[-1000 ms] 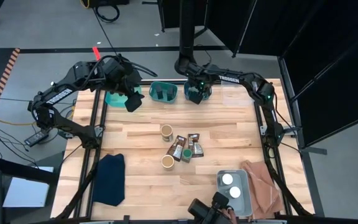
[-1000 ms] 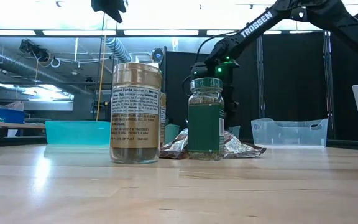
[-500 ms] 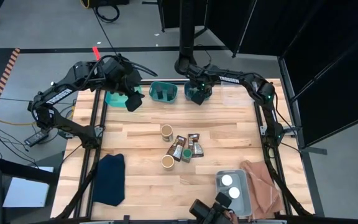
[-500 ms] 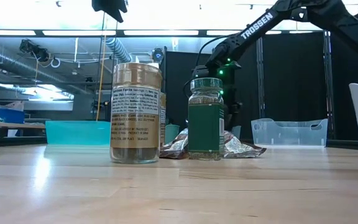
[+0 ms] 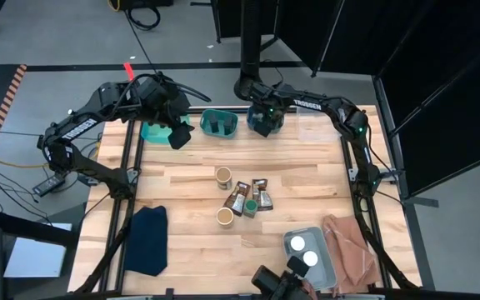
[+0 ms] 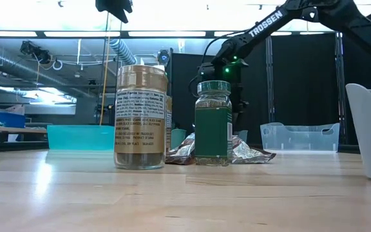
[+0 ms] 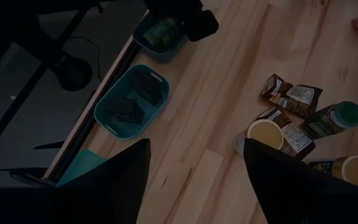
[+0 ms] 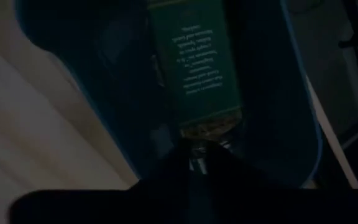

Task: Sort spices by type
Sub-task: Put the right green seasoning bottle into the blue bin

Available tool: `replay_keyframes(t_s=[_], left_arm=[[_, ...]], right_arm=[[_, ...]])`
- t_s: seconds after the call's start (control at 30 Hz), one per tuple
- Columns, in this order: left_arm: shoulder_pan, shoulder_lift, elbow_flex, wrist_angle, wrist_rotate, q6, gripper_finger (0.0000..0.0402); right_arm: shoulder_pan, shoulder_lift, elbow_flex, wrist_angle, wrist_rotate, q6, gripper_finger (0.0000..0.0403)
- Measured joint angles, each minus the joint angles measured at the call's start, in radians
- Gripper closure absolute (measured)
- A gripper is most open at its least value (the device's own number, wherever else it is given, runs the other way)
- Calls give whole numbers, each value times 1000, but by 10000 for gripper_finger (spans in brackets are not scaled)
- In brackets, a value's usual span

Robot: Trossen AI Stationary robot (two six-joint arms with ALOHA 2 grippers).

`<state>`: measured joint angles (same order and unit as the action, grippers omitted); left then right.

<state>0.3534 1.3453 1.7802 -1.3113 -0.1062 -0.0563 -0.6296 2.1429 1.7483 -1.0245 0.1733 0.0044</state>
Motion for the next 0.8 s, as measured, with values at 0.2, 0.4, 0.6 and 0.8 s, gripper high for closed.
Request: replay_keyframes(t_s=[0.2,0.4,0.6,0.8], left_arm=[[0,0,0,0,0,0,138],[0,0,0,0,0,0,138],[0,0,0,0,1,0,138],[0,0,0,13,-2,0,138]], right_arm=[[0,0,2,-17,-11,-24,224],[-1,0,2,0,29,-34,122],[-3,0,-35,56,19,-51,90],[-15,-1,-83,77,15,-52,100]])
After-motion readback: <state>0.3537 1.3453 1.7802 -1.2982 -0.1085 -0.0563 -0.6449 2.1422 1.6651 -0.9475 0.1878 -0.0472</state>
